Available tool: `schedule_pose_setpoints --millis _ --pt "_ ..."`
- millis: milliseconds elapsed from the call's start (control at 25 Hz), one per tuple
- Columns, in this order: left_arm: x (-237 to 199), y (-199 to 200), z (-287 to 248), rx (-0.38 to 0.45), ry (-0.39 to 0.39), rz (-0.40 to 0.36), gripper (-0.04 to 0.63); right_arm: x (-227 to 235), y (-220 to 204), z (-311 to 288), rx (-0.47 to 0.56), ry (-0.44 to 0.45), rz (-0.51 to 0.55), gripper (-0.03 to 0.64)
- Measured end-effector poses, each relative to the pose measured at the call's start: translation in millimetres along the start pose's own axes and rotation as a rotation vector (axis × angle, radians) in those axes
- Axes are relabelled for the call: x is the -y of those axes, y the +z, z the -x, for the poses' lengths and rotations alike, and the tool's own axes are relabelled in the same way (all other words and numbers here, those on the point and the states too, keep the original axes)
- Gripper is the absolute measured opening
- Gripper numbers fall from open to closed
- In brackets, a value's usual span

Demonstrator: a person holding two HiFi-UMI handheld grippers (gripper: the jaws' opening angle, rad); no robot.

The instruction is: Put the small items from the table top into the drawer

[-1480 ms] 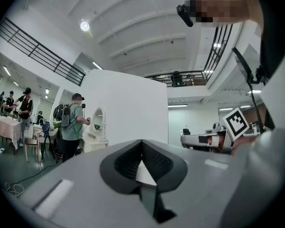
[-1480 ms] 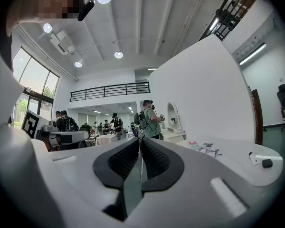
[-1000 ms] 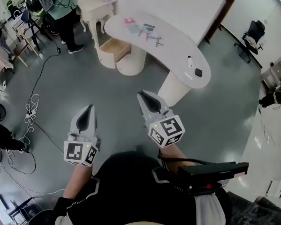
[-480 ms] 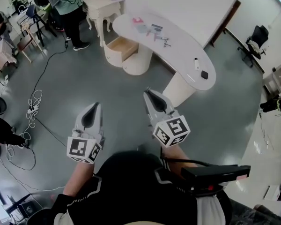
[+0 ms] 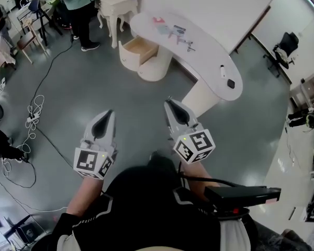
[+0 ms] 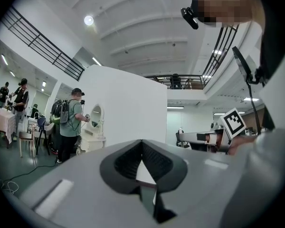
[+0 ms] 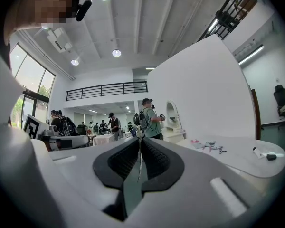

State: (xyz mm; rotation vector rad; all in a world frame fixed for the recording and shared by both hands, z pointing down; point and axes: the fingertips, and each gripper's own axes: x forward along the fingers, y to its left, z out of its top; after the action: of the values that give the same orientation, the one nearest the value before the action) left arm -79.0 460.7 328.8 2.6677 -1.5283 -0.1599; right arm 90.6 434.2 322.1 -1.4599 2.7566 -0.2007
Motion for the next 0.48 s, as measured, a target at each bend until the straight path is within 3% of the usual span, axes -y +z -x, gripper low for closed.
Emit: schedule_pose_setpoints --millis 480 --pt "-43.1 9.8 -70.5 -0.008 0.053 -0.03 0.0 42.1 21.5 -87.5 0.05 0.083 0.002 0.029"
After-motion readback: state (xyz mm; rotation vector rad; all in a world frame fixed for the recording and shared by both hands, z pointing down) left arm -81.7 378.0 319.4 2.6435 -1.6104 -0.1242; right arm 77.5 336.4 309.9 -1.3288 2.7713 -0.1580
